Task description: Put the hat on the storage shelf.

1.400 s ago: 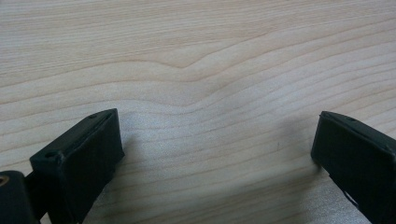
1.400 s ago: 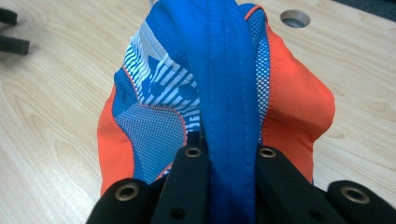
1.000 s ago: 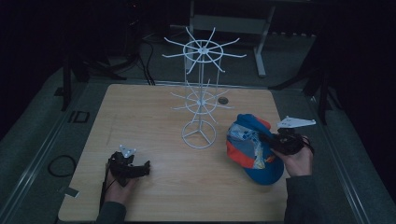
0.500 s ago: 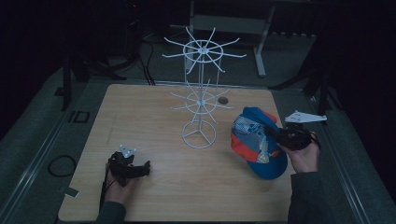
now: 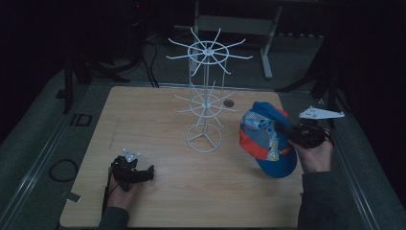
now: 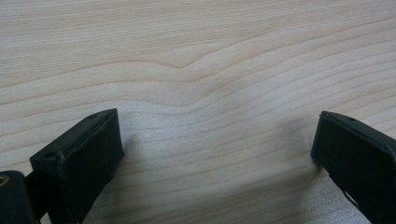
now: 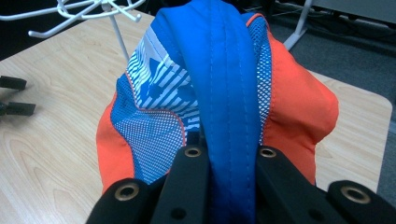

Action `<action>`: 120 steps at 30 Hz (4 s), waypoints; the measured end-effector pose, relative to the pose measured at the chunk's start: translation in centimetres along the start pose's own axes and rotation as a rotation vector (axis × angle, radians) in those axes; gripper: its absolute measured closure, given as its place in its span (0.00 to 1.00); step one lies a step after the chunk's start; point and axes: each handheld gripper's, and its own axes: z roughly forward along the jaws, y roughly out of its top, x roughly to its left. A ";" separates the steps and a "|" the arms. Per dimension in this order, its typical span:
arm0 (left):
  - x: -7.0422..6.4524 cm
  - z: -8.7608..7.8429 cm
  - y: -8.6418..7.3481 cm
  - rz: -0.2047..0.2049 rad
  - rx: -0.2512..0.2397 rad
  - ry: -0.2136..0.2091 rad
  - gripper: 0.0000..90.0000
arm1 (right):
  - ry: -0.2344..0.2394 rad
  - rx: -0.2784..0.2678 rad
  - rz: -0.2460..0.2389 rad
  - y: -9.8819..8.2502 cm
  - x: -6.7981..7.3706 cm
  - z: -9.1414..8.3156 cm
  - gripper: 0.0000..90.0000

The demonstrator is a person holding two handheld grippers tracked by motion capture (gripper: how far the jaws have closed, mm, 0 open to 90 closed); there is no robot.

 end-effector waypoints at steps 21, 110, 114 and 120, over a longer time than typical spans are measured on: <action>0.0 0.0 0.0 0.000 0.000 -0.003 0.03 | 0.042 -0.100 0.013 2.3 -0.9 -1.9 0.99; -0.2 0.0 0.0 0.012 -0.005 -0.011 0.03 | 0.165 -0.452 0.022 11.1 0.2 -7.4 0.98; -0.2 0.0 0.0 0.013 -0.005 -0.011 0.03 | 0.173 -0.472 0.013 11.5 0.4 -7.7 0.98; -0.2 0.1 0.0 0.015 -0.007 -0.012 0.03 | 0.203 -0.510 0.016 12.2 0.7 -8.0 0.98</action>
